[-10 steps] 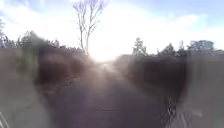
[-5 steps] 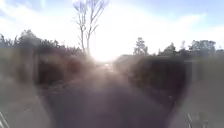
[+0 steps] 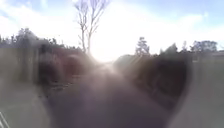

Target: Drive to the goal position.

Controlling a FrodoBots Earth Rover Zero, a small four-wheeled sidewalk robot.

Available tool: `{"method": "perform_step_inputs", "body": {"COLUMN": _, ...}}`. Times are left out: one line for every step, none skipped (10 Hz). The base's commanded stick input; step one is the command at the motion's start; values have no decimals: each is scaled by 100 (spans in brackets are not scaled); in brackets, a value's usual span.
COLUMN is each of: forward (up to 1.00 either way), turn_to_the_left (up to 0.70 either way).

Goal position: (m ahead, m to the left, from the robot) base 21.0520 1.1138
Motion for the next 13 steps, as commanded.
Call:
{"method": "perform_step_inputs", "body": {"forward": 85, "turn_to_the_left": 0}}
{"method": "perform_step_inputs", "body": {"forward": 85, "turn_to_the_left": 0}}
{"method": "perform_step_inputs", "body": {"forward": 85, "turn_to_the_left": 0}}
{"method": "perform_step_inputs", "body": {"forward": 85, "turn_to_the_left": 0}}
{"method": "perform_step_inputs", "body": {"forward": 85, "turn_to_the_left": 0}}
{"method": "perform_step_inputs", "body": {"forward": 85, "turn_to_the_left": 0}}
{"method": "perform_step_inputs", "body": {"forward": 85, "turn_to_the_left": 0}}
{"method": "perform_step_inputs", "body": {"forward": 85, "turn_to_the_left": 0}}
{"method": "perform_step_inputs", "body": {"forward": 85, "turn_to_the_left": 0}}
{"method": "perform_step_inputs", "body": {"forward": 85, "turn_to_the_left": 0}}
{"method": "perform_step_inputs", "body": {"forward": 85, "turn_to_the_left": 0}}
{"method": "perform_step_inputs", "body": {"forward": 85, "turn_to_the_left": 0}}
{"method": "perform_step_inputs", "body": {"forward": 85, "turn_to_the_left": 0}}
